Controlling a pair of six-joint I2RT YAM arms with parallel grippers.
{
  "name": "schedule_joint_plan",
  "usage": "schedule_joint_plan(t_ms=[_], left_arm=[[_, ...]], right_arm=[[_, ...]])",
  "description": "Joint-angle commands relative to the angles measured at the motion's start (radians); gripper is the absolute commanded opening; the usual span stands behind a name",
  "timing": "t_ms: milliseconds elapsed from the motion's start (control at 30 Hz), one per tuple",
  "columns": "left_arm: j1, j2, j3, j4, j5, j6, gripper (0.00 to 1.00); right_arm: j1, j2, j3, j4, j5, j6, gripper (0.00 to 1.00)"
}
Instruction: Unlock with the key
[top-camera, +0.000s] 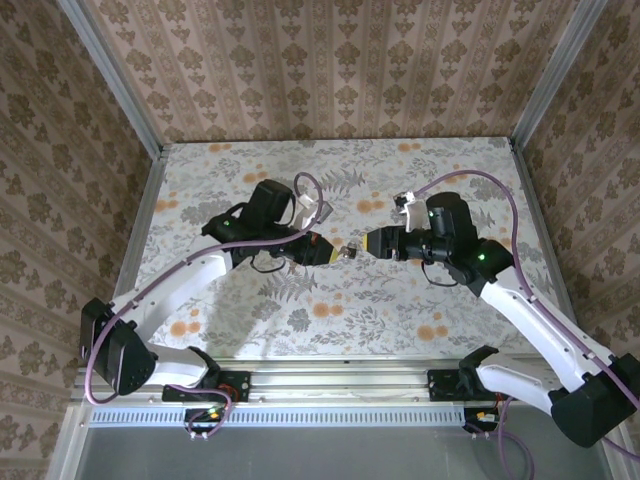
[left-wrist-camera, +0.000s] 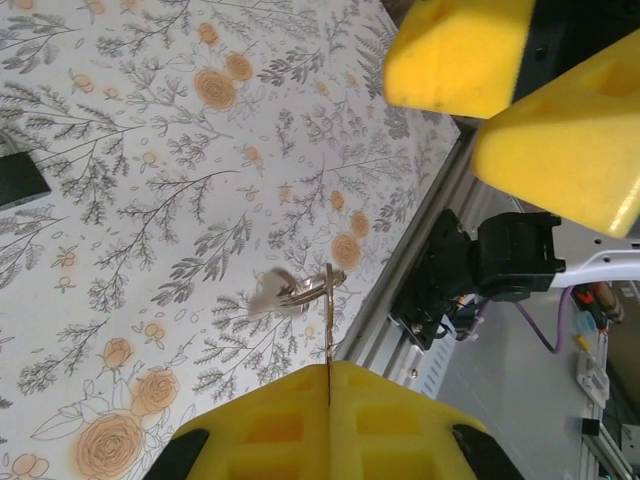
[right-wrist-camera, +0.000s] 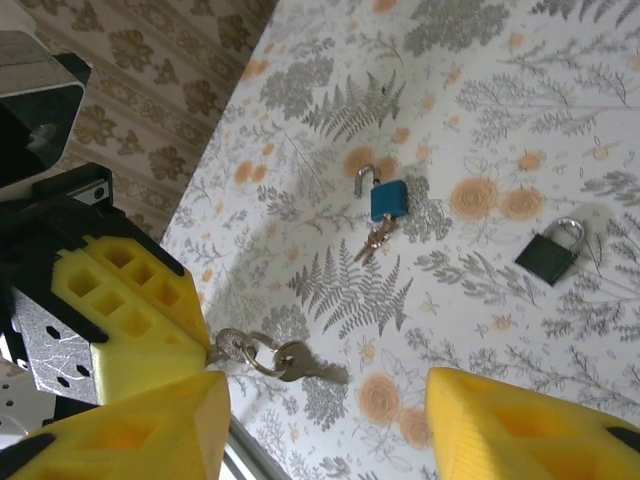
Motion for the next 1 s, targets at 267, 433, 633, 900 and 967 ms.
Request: schedule_joint_plan(t_ms=[267,433,633,900,967], left_arm=[[0.002,-0.01,0.032,0.072,0.169,-0.022,0.0],[-0.003,-0.01,0.037,0.087,0.19,-0.028,0.0],[-0.009,-0.012,0.037,0.112,0.202,-0.038,0.0],[-0.009,-0.01,0.038,0.122,0.209,-0.04,0.0],[-0.01,-0.007,0.04,0.122,0.211,-0.04,0.0]], right_arm=[[-0.019,-0.011,-0.111,0.305,-0.305,0.121,0.44],[-0.018,0.003,-0.121,0.359,-0.361,0.137,0.39],[-0.018,0.021,-0.12,0.364,-0.397,0.132,0.43],[-0.015,0.023,-0.118,0.356,-0.442,0.112,0.32],[-0.013,0.024,-0.115,0.345,-0.448,0.1,0.27]])
